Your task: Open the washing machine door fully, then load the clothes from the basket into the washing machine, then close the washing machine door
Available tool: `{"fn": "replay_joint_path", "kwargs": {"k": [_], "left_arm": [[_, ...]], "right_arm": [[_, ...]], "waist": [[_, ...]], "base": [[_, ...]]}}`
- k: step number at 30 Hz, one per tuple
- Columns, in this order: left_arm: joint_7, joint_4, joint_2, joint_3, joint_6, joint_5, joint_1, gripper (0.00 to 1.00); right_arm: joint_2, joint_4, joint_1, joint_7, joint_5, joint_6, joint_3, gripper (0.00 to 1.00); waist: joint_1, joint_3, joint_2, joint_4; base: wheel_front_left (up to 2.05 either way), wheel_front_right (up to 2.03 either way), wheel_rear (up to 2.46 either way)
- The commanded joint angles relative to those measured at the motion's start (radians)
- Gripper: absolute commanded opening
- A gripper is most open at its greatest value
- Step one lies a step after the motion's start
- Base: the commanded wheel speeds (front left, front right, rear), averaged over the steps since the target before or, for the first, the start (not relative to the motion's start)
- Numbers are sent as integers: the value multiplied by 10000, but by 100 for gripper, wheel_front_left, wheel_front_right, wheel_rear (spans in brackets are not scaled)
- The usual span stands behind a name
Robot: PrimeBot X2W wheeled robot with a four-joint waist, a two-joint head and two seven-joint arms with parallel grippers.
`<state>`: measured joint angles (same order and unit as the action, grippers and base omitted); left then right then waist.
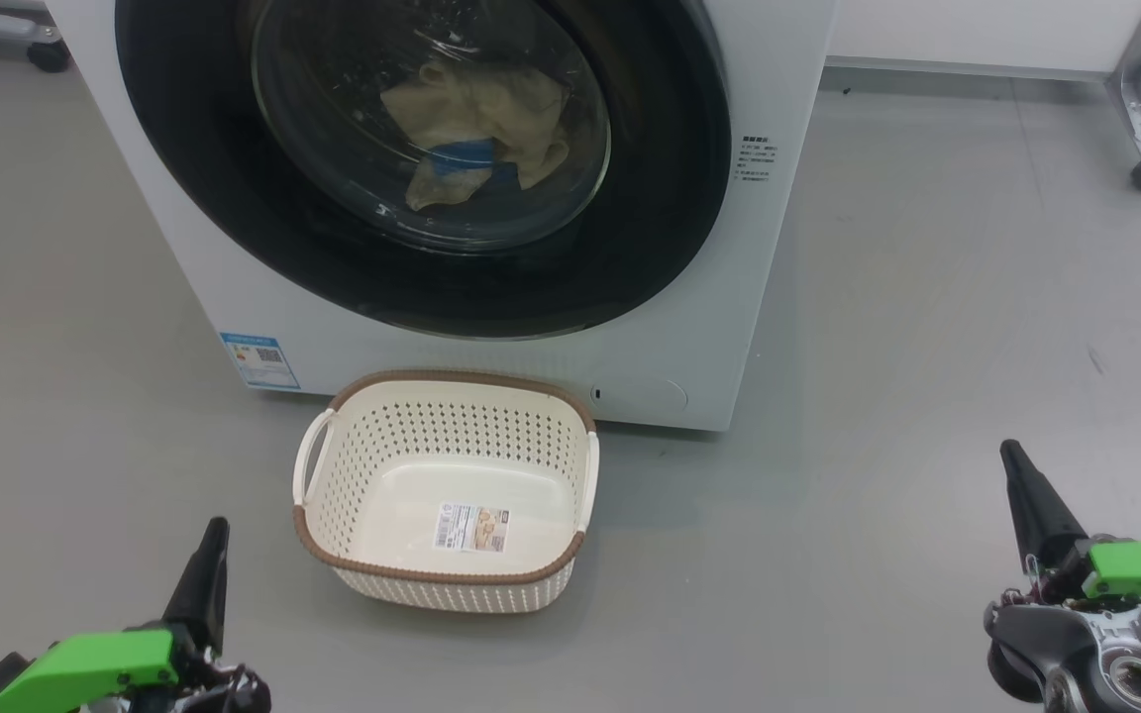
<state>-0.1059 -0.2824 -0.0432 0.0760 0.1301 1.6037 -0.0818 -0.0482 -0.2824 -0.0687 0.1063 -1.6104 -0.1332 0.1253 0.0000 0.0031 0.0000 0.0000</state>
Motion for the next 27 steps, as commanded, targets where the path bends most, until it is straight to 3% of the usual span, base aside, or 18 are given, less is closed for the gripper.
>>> {"fn": "replay_joint_path", "kwargs": {"k": [1, 27], "left_arm": [[-66, 370, -83, 370, 6, 55, -262, 0], [-72, 371, -79, 377, 6, 49, -262, 0]], "right_arm": [[-49, 377, -389, 43, -8, 25, -147, 0], [-39, 377, -391, 55, 4, 25, -132, 0]], "waist": [[0, 0, 0, 0], [0, 0, 0, 0]], "base": [[0, 0, 0], [0, 0, 0]]}}
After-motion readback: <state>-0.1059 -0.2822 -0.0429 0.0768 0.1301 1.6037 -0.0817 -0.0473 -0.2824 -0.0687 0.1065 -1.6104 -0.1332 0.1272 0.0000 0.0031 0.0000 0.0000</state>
